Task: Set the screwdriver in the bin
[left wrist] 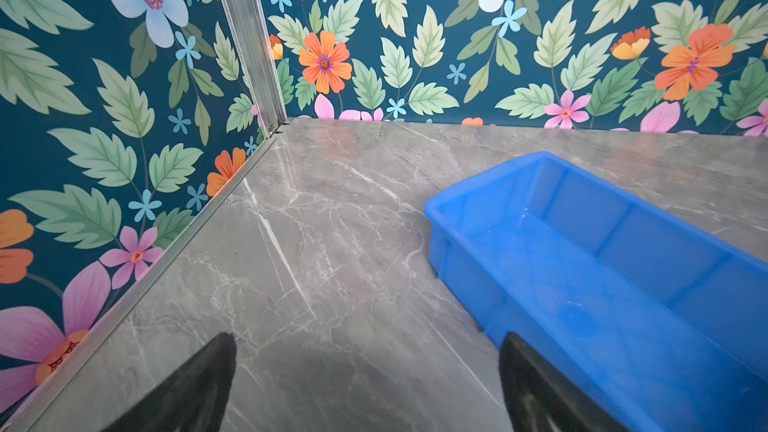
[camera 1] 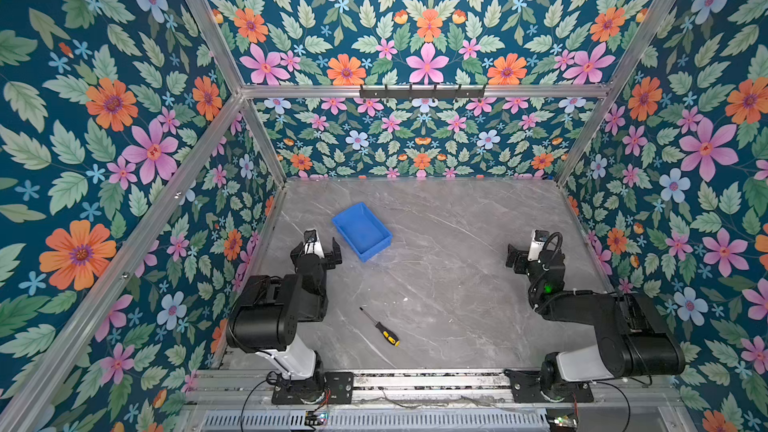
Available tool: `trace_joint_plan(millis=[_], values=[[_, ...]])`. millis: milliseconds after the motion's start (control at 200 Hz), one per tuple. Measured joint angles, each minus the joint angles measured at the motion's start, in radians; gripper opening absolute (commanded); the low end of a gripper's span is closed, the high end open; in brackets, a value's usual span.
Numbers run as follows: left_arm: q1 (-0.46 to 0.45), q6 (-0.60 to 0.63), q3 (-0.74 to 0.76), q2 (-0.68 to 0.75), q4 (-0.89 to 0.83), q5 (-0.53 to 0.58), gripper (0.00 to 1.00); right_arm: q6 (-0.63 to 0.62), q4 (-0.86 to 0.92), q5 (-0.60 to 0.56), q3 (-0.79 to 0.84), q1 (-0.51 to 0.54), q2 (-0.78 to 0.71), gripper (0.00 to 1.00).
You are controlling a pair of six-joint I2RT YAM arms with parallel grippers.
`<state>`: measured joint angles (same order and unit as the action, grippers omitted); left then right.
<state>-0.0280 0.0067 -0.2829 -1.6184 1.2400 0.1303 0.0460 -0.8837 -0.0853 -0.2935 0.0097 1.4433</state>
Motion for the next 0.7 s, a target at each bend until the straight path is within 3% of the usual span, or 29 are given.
trace_joint_plan(millis=[700], values=[[0.000, 0.000, 0.000, 0.000, 0.000, 0.000, 1.00, 0.000, 0.004, 0.007, -0.004, -0.007, 0.000, 0.99]])
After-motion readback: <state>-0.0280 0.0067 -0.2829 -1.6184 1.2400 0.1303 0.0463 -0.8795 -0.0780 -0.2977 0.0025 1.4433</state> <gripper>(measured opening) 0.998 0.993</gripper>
